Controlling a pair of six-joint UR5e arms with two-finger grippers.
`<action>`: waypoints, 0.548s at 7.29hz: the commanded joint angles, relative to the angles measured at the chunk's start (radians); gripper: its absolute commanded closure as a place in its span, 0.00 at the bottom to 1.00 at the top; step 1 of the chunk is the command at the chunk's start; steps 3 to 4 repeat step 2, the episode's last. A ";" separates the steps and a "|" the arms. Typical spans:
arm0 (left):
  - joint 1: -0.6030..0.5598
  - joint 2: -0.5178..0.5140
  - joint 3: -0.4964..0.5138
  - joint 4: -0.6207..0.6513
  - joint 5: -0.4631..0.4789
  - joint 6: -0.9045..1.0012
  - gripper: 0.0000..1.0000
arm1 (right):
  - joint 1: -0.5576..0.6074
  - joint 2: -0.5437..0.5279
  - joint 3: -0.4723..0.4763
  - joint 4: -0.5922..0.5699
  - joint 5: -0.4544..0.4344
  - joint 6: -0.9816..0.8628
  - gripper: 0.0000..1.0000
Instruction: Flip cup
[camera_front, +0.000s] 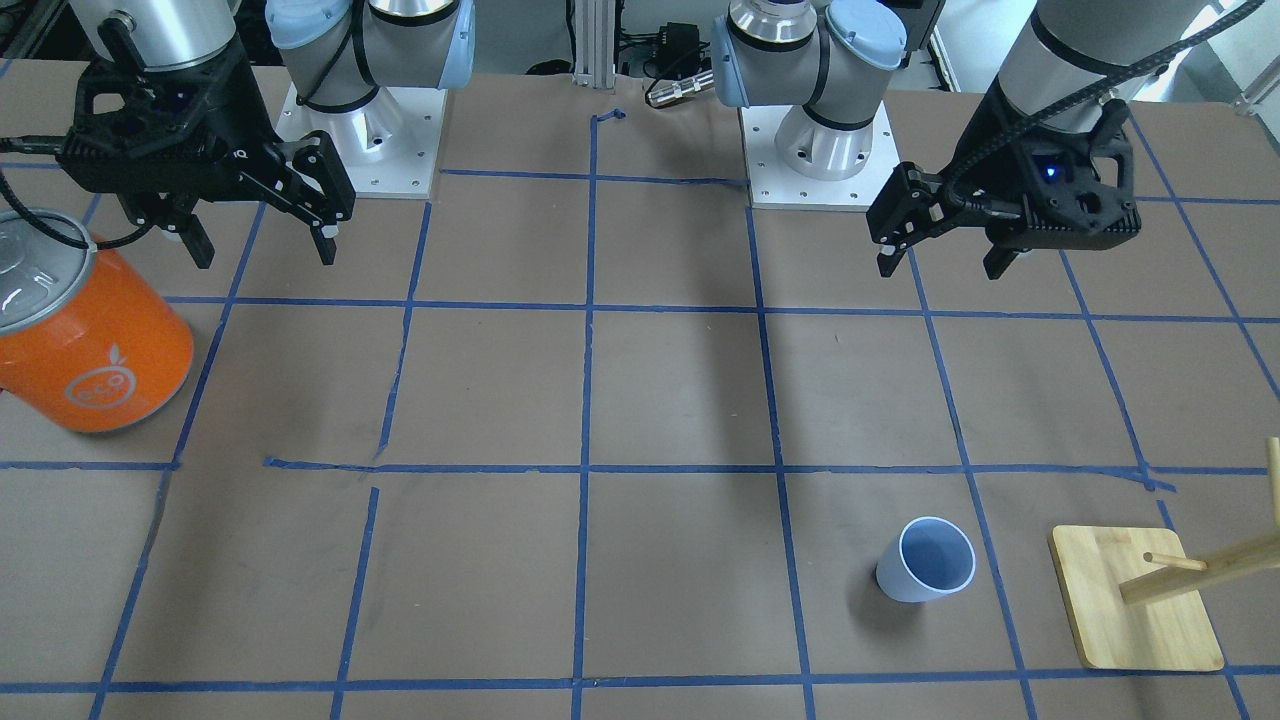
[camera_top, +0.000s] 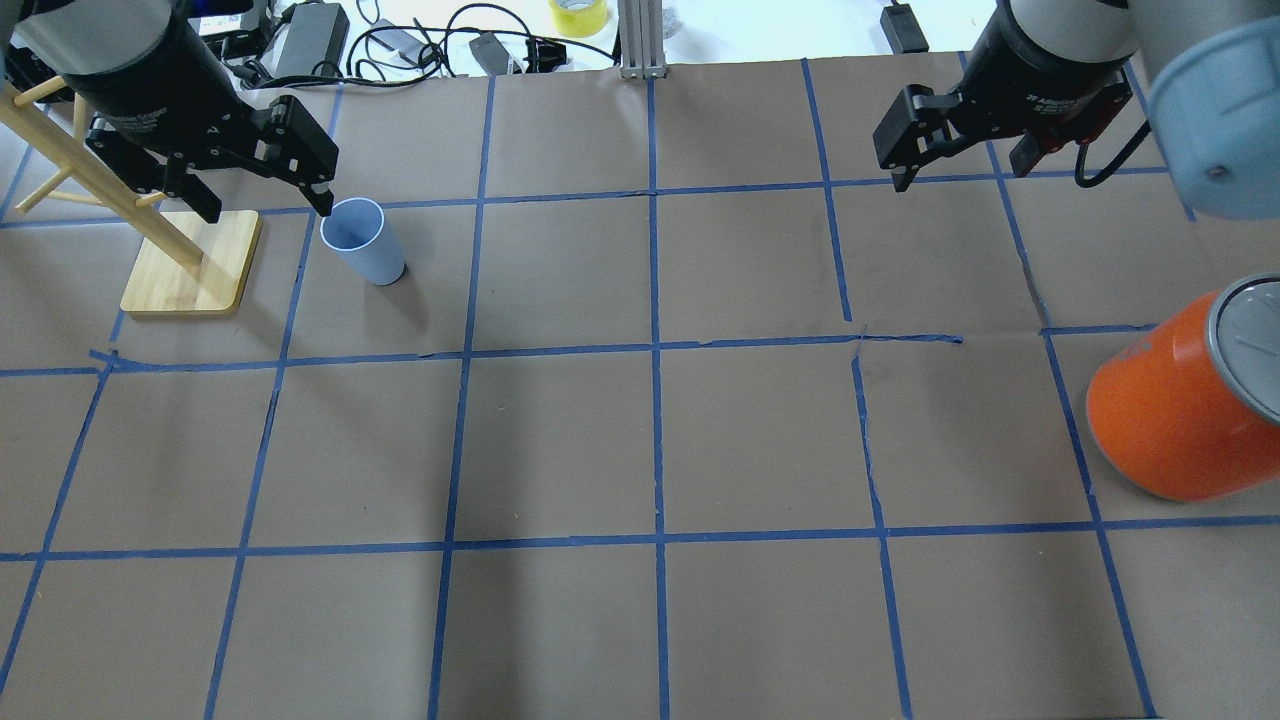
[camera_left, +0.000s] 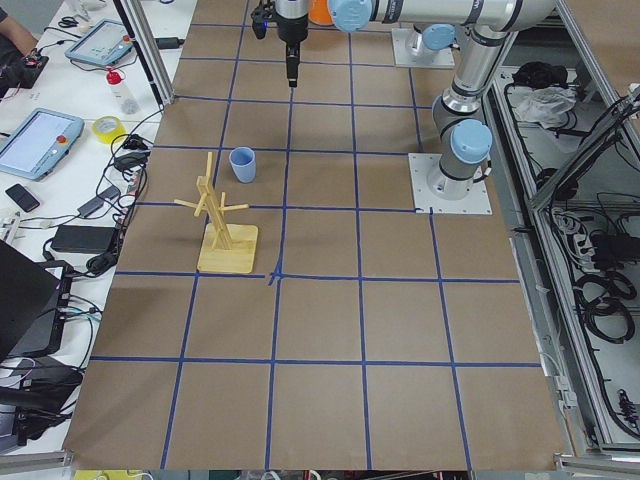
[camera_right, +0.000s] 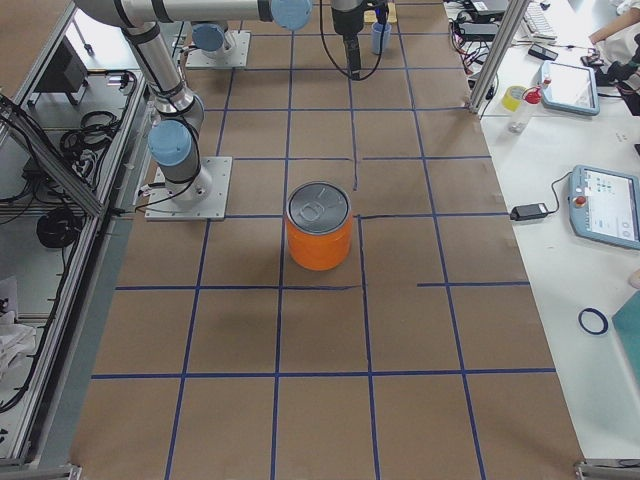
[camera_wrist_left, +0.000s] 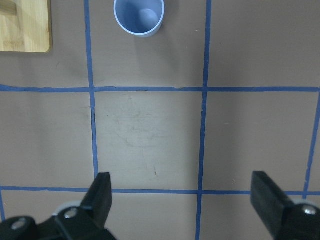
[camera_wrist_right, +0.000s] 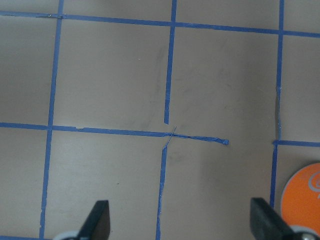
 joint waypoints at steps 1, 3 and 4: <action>0.000 0.000 -0.009 0.004 -0.007 0.000 0.00 | 0.000 0.001 0.000 -0.005 0.002 -0.001 0.00; 0.000 0.001 -0.009 0.004 -0.007 0.000 0.00 | 0.000 0.001 0.000 -0.004 0.002 -0.002 0.00; 0.000 0.001 -0.009 0.004 -0.007 0.000 0.00 | 0.000 0.001 0.000 -0.004 0.002 -0.002 0.00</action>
